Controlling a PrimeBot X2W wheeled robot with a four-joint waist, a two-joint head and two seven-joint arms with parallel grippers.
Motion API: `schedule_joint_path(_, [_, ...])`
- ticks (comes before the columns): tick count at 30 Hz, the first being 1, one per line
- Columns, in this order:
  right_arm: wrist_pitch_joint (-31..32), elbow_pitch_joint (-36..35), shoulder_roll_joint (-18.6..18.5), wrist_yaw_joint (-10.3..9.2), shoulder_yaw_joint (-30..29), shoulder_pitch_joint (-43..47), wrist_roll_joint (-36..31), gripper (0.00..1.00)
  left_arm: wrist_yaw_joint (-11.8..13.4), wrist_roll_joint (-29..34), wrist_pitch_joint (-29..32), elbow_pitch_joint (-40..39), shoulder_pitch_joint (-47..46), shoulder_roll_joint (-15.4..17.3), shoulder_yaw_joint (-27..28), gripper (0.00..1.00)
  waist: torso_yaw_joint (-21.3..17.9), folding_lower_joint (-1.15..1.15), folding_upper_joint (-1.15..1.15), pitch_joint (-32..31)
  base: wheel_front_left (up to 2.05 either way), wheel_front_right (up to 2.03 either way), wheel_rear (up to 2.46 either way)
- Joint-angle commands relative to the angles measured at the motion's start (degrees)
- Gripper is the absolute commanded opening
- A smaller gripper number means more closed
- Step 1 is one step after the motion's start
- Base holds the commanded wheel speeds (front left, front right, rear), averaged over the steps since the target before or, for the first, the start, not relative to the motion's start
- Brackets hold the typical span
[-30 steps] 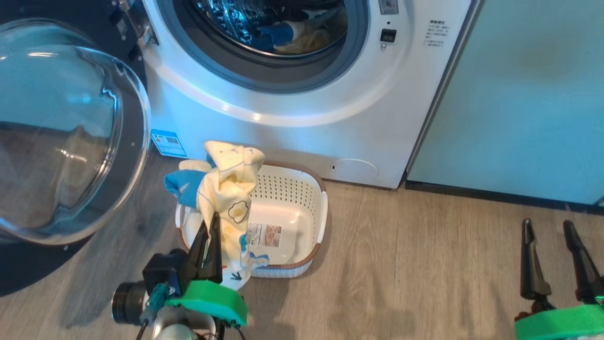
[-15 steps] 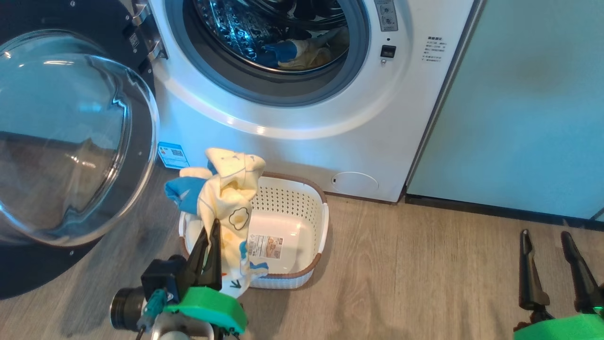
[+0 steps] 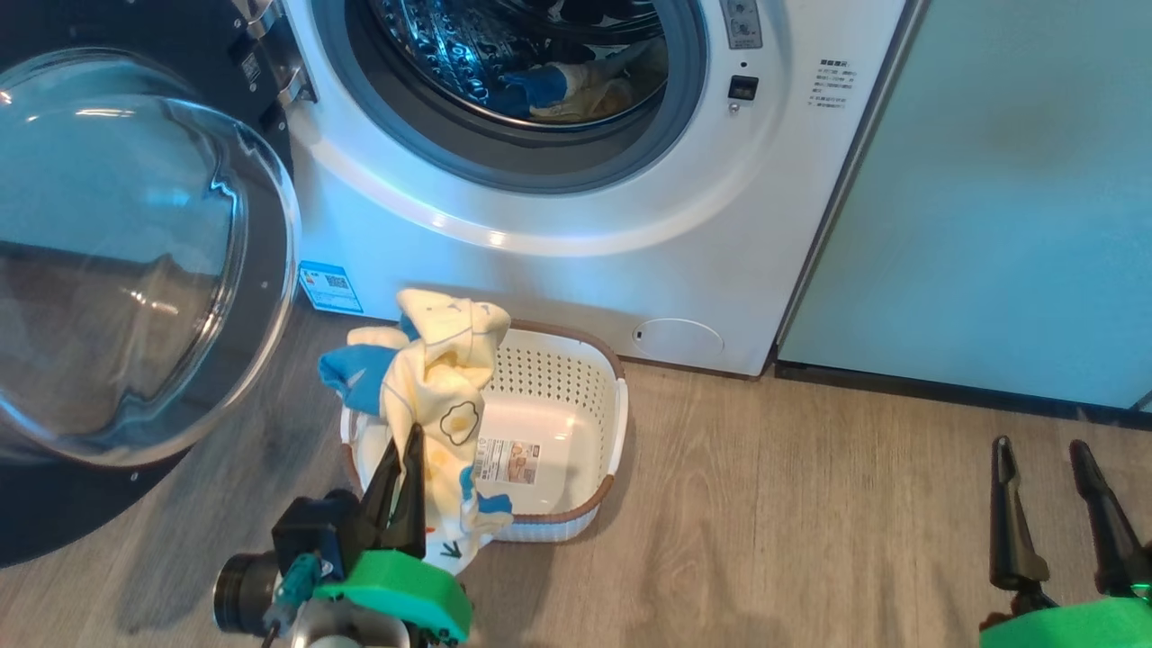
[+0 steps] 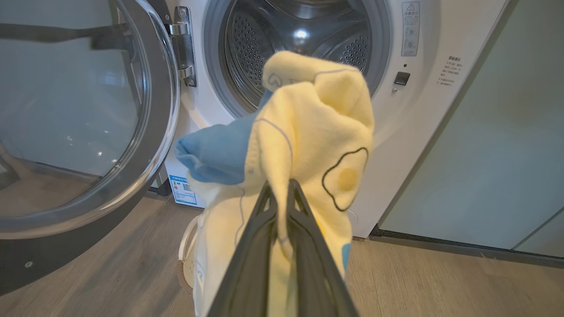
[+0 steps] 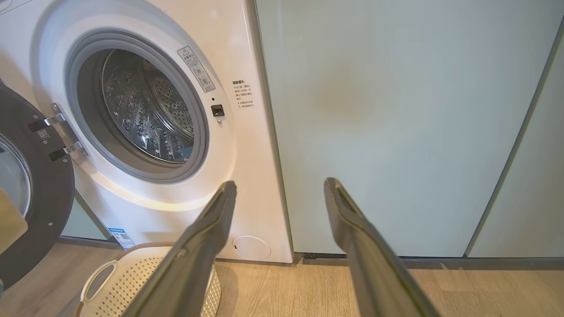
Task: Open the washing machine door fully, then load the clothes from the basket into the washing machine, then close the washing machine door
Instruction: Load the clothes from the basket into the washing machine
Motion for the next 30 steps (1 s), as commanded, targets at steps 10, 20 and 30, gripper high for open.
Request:
schedule_joint_path(10, [-0.13,-2.1,-0.68,0.25,1.07,-1.56,-0.05,1.0,1.34,-0.36,-0.76,-1.06,-3.4,0.76,1.54,0.0,0.08,0.0,0.0,0.7,0.0,0.0,0.0])
schedule_joint_path(20, [-0.22,-2.72,-0.68,0.25,1.59,-3.31,0.34,1.0,0.34,-1.45,-0.76,2.46,-7.78,0.05,1.98,0.0,-1.61,0.0,0.0,4.88,0.0,0.0,0.0])
schedule_joint_path(30, [-1.72,-2.12,-0.68,0.25,2.4,-7.3,1.65,1.0,-1.43,-3.39,-0.6,10.53,-17.78,0.01,4.69,0.0,-6.41,0.0,0.0,13.55,0.0,0.0,0.0])
